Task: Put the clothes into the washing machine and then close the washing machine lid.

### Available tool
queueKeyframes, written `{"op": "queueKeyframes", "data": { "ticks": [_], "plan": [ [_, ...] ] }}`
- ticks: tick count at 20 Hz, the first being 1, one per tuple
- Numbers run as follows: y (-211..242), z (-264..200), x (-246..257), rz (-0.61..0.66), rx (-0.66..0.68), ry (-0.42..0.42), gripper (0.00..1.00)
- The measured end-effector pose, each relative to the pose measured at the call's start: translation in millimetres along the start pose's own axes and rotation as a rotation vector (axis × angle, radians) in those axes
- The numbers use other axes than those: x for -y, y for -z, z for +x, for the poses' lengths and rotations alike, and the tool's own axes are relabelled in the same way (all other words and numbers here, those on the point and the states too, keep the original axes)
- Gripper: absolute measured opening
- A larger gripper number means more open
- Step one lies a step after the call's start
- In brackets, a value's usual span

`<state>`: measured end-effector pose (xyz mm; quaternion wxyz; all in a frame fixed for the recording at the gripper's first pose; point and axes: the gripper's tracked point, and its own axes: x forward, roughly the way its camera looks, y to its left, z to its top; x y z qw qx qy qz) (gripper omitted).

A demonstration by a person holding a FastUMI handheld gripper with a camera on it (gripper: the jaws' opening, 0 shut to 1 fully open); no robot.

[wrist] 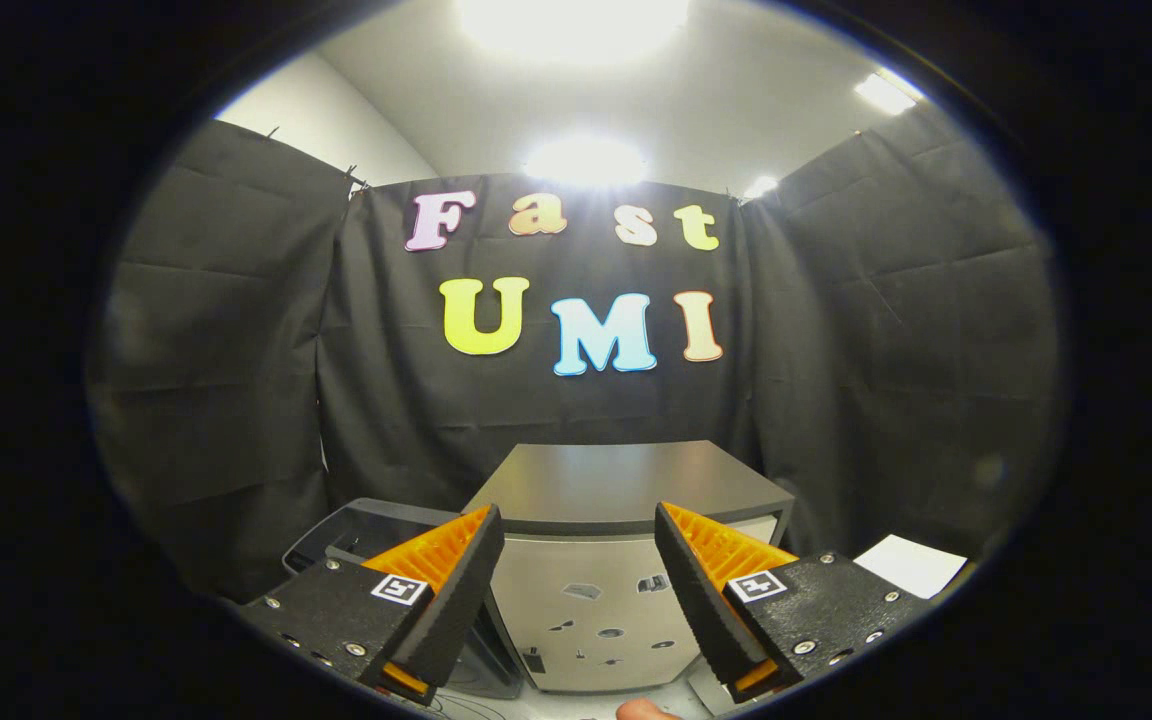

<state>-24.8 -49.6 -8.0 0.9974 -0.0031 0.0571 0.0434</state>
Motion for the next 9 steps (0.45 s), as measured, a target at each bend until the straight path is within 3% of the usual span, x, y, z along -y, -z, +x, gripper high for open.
{"op": "queueKeyframes", "data": {
  "ticks": [9],
  "plan": [
    [-2.0, -9.9, 12.7, 0.002, 0.009, 0.018, 0.93]
  ]
}}
